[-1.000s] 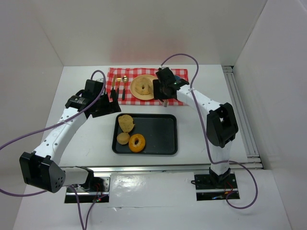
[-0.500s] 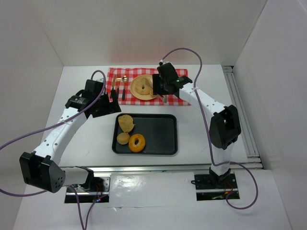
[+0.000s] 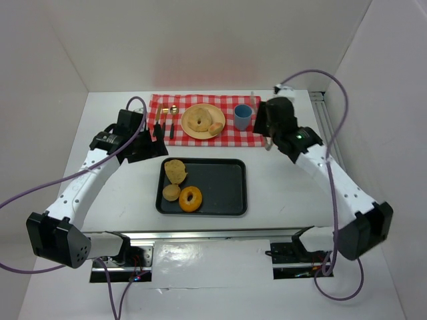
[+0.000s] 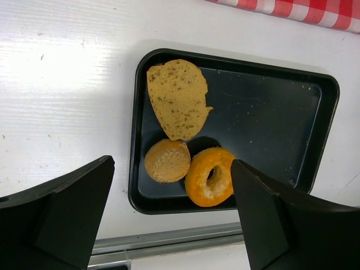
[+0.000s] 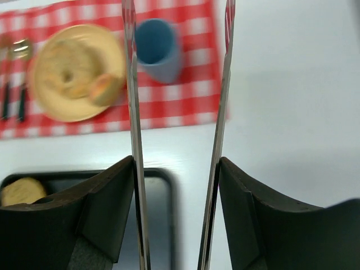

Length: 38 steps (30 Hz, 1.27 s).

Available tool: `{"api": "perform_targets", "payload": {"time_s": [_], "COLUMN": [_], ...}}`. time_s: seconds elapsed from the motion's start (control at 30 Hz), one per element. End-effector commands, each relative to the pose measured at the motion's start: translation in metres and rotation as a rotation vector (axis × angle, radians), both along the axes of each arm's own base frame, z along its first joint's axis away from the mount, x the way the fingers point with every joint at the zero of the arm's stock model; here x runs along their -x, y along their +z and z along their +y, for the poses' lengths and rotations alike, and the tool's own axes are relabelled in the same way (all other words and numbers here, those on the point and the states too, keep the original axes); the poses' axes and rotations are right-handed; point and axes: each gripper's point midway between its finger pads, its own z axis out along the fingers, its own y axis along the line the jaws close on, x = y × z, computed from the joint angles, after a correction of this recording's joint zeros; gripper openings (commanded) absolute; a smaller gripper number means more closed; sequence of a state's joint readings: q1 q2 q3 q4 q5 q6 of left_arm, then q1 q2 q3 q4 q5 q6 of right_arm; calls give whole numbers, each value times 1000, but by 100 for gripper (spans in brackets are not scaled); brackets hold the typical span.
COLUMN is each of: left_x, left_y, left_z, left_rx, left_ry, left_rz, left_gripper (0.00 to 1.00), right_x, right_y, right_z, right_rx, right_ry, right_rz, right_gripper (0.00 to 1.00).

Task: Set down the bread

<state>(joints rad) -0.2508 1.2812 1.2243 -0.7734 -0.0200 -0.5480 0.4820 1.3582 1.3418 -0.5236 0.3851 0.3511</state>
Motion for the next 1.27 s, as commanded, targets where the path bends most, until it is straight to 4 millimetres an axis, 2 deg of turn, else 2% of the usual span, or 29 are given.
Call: {"api": "perform_targets", "payload": {"time_s": [0.0,0.03,0.13,0.2,0.23,0.27,0.3,0.33,0.4,0.47,0.53,0.57,0.6,0.67,0.7,0.77,0.87,0.9,0.97,1.0,1.07,1.23], "left_x": [-4,-4,-4,0,1,1,-1,1,2,2,3,3,4,4,4,2,1,1,-1,-1,-2,-2], "left_y": [20,20,20,16,13,13,14,11,14,10,13,13,16,16,16,19,19,19,23,23,20,20], "left_z": [-1,0,0,-4,-4,-5,-6,-6,-5,-3,-3,-3,-2,-2,-2,-1,4,4,3,3,3,3], "left_rx": [8,15,15,35,33,40,42,40,43,30,33,33,34,29,29,23,16,16,18,18,16,16], "left_ry": [-25,-22,-21,-41,-41,-47,-47,-47,-47,-38,-38,-38,-38,-45,-45,-39,-23,-23,-23,-23,-23,-23], "left_rz": [-53,-51,-51,-34,-25,-23,-34,-25,-35,-29,-39,-39,-48,-50,-50,-61,-62,-62,-71,-71,-62,-62], "left_gripper": [98,98,98,98,98,99,99,99,99,99,99,99,99,99,99,99,99,99,99,99,99,99], "right_x": [9,18,26,16,10,-3,-10,-20,-37,-47,-56,-60,-62,-73,-69,-71,-69,-63,-56,-46,-37,2], "right_y": [-13,-29,-62,-71,-85,-80,-84,-97,-104,-130,-141,-150,-154,-151,-151,-147,-116,-101,-91,-86,-86,-110], "right_z": [-64,-75,-97,-104,-106,-106,-108,-110,-110,-117,-121,-120,-125,-127,-132,-129,-131,-136,-138,-141,-143,-155], "right_rx": [41,51,55,27,24,0,-2,7,13,66,73,86,87,73,84,68,41,45,26,32,35,52], "right_ry": [-197,-227,-278,-309,-310,-316,-327,-336,-357,-374,-393,-388,-399,-411,-419,-420,-462,-489,-519,-537,-537,-567], "right_rz": [-17,9,63,42,58,16,12,33,13,58,58,72,77,80,108,130,120,120,125,137,144,195], "right_gripper": [66,66,69,70,72,72,72,72,72,72,72,74,81,92,99,100,100,100,100,100,100,100]}}
